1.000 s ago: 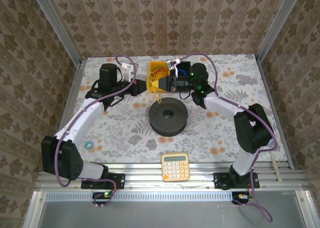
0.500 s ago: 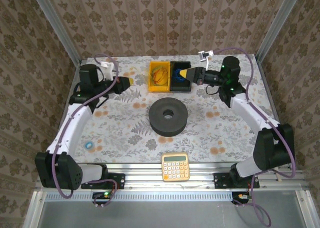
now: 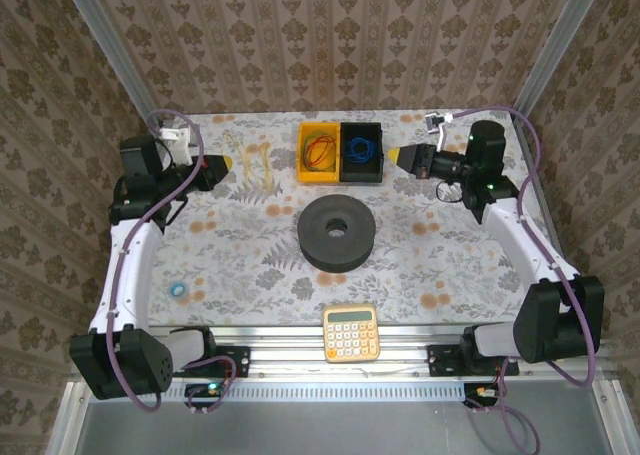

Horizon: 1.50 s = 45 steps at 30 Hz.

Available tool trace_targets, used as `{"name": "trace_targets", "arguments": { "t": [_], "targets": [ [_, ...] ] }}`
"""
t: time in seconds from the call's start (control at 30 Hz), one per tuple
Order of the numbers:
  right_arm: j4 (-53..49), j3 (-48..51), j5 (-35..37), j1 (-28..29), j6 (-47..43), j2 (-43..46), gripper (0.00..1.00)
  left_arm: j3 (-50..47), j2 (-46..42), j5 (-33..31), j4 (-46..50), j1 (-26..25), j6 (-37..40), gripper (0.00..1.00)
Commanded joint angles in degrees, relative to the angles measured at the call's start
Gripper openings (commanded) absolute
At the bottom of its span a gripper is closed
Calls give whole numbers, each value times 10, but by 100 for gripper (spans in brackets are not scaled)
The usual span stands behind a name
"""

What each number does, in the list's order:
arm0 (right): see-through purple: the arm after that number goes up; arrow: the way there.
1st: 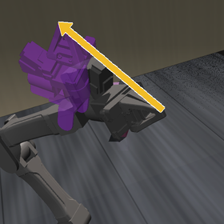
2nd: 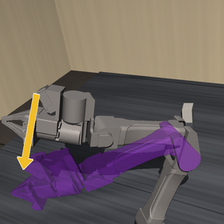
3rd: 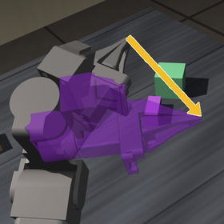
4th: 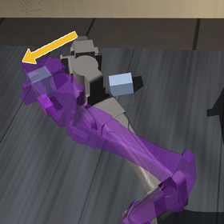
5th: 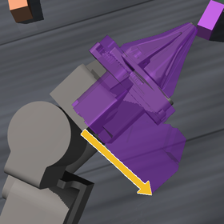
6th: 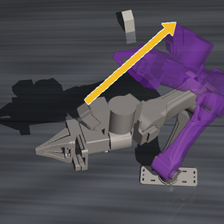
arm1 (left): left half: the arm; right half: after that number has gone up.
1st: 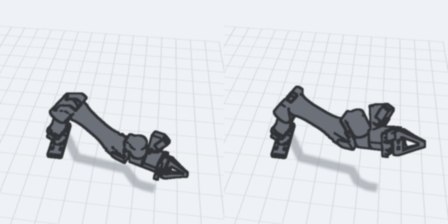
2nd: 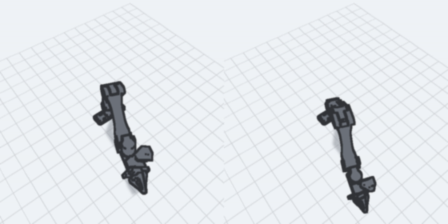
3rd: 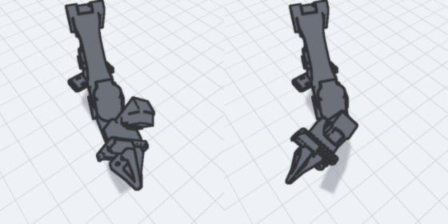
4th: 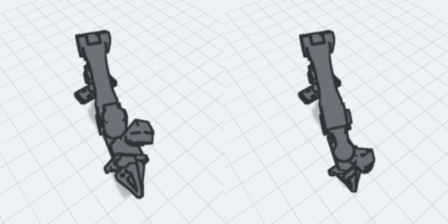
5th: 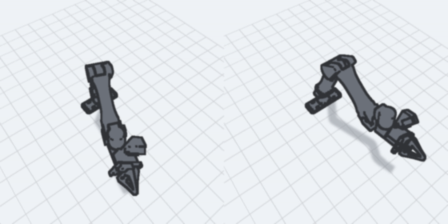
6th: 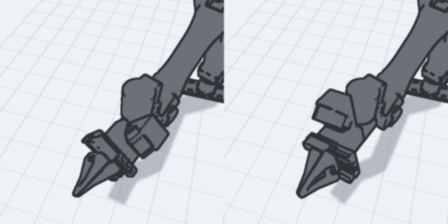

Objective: Wrap the cables

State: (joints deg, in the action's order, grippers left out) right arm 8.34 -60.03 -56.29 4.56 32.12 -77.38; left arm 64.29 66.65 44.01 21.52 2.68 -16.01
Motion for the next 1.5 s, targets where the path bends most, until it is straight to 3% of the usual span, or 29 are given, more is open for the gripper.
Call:
{"name": "trace_targets", "arguments": {
  "t": [0.0, 0.13, 0.27, 0.4, 0.63, 0.93, 1.3, 1.47],
  "targets": [
    [-62, -26, 19, 44, -46, -18, 26, 22, -15, 17, 10, -3, 5, 0],
    [-155, -95, 68, 112, -103, -56, 54, 39, -16, -9, 29, -28, 18, 0],
    [-188, -158, 98, 160, -106, -88, 70, 59, -7, -67, 66, -78, 47, 0],
    [-214, -225, 128, 191, -94, -119, 76, 81, 14, -158, 102, -134, 74, 0],
    [-281, -319, 149, 225, -89, -181, 77, 127, 60, -267, 155, -211, 112, 0],
    [-294, -325, 142, 250, -86, -237, 71, 145, 86, -286, 162, -244, 124, 0],
    [-304, -321, 135, 260, -95, -261, 45, 162, 89, -303, 174, -247, 137, 0],
    [-304, -316, 136, 260, -98, -265, 40, 174, 89, -308, 185, -247, 145, 0]
  ]
}}
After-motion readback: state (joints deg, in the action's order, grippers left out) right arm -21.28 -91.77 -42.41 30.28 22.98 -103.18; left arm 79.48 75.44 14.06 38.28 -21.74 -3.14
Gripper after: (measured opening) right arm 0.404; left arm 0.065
